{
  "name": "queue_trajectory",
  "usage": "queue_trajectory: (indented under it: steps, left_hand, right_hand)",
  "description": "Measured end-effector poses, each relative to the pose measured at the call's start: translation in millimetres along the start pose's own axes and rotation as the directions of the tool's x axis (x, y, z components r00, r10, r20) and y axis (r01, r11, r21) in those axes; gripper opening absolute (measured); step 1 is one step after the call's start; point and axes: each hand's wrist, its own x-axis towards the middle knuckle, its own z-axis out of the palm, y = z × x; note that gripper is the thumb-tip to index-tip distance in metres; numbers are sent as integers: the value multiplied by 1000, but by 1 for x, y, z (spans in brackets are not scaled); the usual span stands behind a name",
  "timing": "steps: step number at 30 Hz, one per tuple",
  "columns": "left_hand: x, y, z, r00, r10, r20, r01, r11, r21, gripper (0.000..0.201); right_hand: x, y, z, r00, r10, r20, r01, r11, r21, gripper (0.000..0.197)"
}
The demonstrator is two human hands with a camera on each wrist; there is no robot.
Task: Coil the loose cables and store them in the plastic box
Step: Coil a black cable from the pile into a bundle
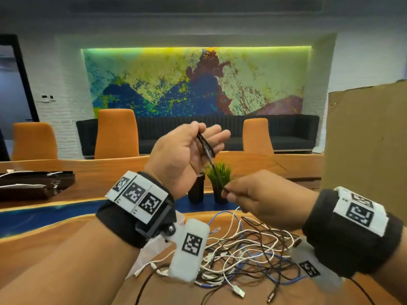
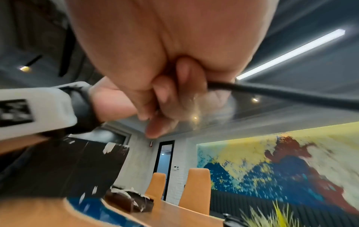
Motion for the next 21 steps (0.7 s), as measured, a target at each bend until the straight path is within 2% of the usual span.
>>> queue_trajectory:
  steps: [2,4,5,6,7,10,12,14,16,18,19,21]
  left_hand:
    - [6,-6,-1,997,81,20,-83,949,305,21]
    - [6,-15,-4,980,88,176,-182,742,645,21]
    - [4,-19,-6,969,55,239,-219,634,742,22]
    - [3,-23,-7,964,18,266,-224,595,772,23]
    - [1,-25,-7,965,-26,261,-185,641,745,24]
    - [-6,-27,2,974,-112,195,-4,858,514,28]
    - [-9,-26,7,963,-184,197,105,929,355,31]
    - [-9,-21,9,948,-241,209,205,962,181,33]
    - [-4,-16,10,953,-234,194,243,970,-24,33]
    - [2,-14,11,977,-164,136,182,974,-135,33]
    - [4,-16,11,989,-115,91,123,988,-96,31]
    - [8,-24,9,1000,21,19,-25,974,225,21]
  right_hand:
    - [0,-7,-7,998,-34,58,42,990,-135,18]
    - [2,-10,-25,997,-74,-14,71,984,-164,15]
    - [3,-10,-38,994,-80,-78,67,986,-151,13]
    - [5,-8,-52,987,-67,-147,48,991,-124,11]
    - [7,-5,-65,979,-32,-203,15,996,-85,11]
    - [12,13,-85,935,76,-345,-65,997,42,10]
    - [17,28,-78,890,119,-440,-81,991,104,11]
    - [20,39,-59,862,169,-478,-96,980,173,15]
    - [22,43,-33,889,177,-423,-111,978,176,25]
    - [19,37,-9,961,123,-250,-98,989,109,20]
    - [17,32,0,988,84,-128,-77,996,53,14]
    - [13,19,5,998,28,64,-24,998,-65,16]
